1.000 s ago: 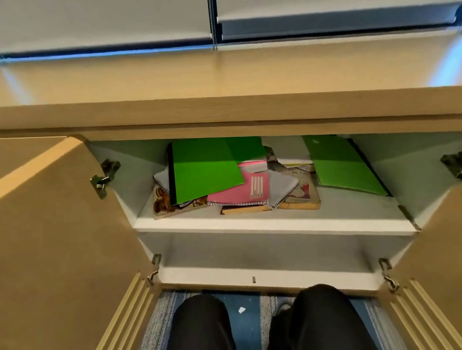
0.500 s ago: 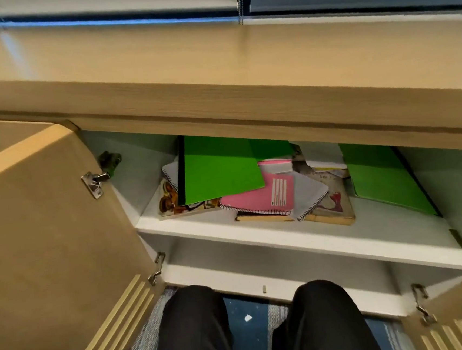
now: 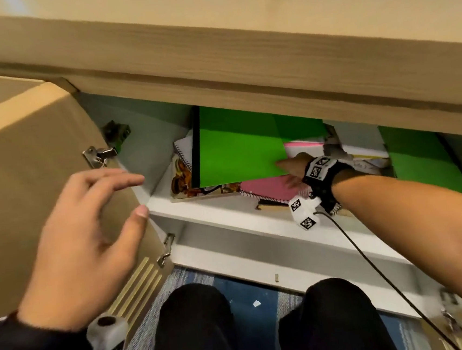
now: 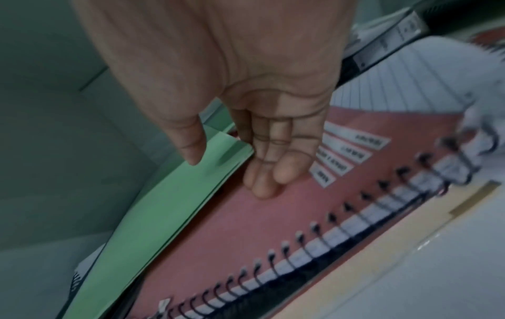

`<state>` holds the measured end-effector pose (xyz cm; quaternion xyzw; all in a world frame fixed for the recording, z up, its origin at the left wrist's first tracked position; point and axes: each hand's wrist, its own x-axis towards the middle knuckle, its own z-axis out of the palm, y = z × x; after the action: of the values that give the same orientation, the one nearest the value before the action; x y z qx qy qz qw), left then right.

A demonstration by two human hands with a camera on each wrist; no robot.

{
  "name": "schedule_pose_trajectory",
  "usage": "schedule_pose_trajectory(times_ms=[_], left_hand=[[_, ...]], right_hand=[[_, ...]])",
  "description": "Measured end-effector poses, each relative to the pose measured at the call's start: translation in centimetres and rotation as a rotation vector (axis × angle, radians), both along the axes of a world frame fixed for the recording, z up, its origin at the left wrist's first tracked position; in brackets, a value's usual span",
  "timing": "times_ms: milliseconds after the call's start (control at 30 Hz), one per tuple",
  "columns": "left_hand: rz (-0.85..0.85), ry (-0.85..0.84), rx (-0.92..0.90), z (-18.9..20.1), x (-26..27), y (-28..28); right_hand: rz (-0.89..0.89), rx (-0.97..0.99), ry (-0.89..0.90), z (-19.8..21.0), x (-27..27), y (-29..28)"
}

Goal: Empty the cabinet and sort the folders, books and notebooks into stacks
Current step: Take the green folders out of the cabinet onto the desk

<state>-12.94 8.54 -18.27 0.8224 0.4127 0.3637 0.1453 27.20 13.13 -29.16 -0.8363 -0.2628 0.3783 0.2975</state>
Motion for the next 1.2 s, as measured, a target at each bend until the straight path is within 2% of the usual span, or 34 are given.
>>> schedule_pose_trajectory(times_ms=[67,133,300,533,633,800,900,1033,1200], left_hand=[[-0.098,0.049,-0.007,-0.2,2.2,-1.1],[-0.123,0.128,-0.046,-1.4,2.8,-0.6],[-0.188,0.188,-0.077,-3.6,5.0,0.0],[-0.101,0.467,-0.016,-3.9,7.9,-1.2],[-0.064,0.514,0.035,-2.9,7.7,-2.2],[0.023,0.463,0.133,2.4,5.9,-5.9],[0.024,0.444,0.197,7.2,3.6,-8.2],[-0.027,0.324,0.158,12.8,-0.4,-10.4],[-0.107,-0.006,0.260,18.2,-4.7,-11.9]], right_hand=[[0.011,-0.004,0.031,-0.3,-0.7,0.5],[0.044,0.062,0.097,-0.2,-1.3,0.4],[0.044,0.351,0.427,3.7,-3.8,-3.6],[0.208,0.509,0.626,9.3,-7.4,-12.0],[0.289,0.560,0.668,11.6,-9.1,-15.3],[0.355,0.569,0.612,15.6,-10.8,-19.7],[0.368,0.616,0.433,18.4,-11.3,-21.7],[0.397,0.724,0.149,21.0,-11.8,-23.9],[0.450,0.847,0.026,24.2,-12.4,-26.6]])
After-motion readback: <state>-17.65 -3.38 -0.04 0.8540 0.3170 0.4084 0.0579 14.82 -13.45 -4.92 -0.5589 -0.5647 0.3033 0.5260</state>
